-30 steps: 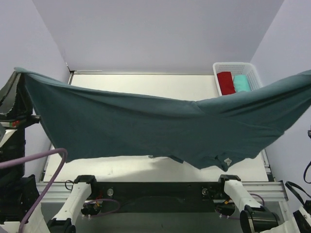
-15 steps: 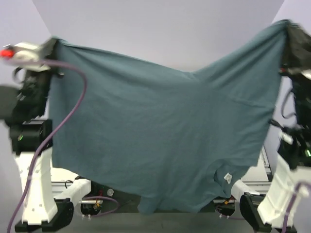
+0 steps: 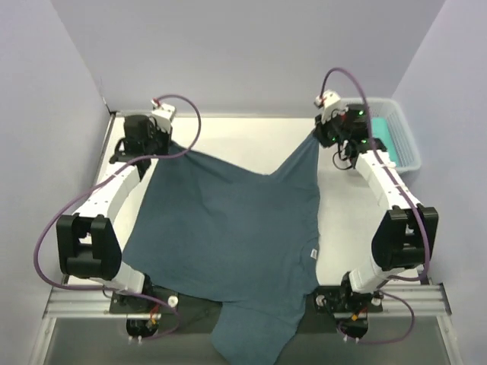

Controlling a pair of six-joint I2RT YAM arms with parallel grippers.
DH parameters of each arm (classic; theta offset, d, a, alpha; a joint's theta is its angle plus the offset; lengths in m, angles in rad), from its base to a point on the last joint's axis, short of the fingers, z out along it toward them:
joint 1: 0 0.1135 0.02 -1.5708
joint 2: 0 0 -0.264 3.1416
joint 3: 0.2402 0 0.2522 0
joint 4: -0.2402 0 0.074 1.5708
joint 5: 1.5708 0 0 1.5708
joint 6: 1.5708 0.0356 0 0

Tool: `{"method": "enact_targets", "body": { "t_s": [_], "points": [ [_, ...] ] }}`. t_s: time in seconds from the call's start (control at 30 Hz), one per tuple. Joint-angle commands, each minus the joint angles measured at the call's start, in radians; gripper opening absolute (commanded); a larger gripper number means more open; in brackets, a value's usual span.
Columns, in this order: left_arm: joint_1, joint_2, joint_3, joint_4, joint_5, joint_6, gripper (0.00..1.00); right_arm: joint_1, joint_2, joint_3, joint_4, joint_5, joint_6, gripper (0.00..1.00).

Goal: Roll the t-shirts
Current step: Flatten out the T-shirt at the center of the board.

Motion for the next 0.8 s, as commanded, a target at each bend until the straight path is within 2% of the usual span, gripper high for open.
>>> {"method": "enact_targets", "body": {
  "t_s": [0.0,0.2,0.37,0.4,0.57,0.77],
  "points": [
    [-0.009,0.17,0.07,0.142,-0.045,0.072,0.0,0.006,0.208,0.154,0.106,0.013,-0.039,0.0],
    [0.004,0.428,0.268,0.118,-0.105,0.084,0.0,-0.003,0.524,0.468,0.025,0.104,-0.091,0.0],
    [0.007,0.583,0.438,0.07,-0.128,0.055,0.0,0.004,0.693,0.633,0.019,0.204,-0.146,0.0],
    [0.008,0.634,0.513,0.06,-0.137,0.045,0.0,0.007,0.735,0.658,0.028,0.22,-0.144,0.0],
    [0.023,0.772,0.716,-0.011,-0.151,-0.05,0.0,0.024,0.807,0.782,0.077,0.294,-0.138,0.0],
    [0.022,0.792,0.807,0.003,-0.15,-0.049,0.0,0.049,0.741,0.73,0.054,0.28,-0.14,0.0]
  ]
}}
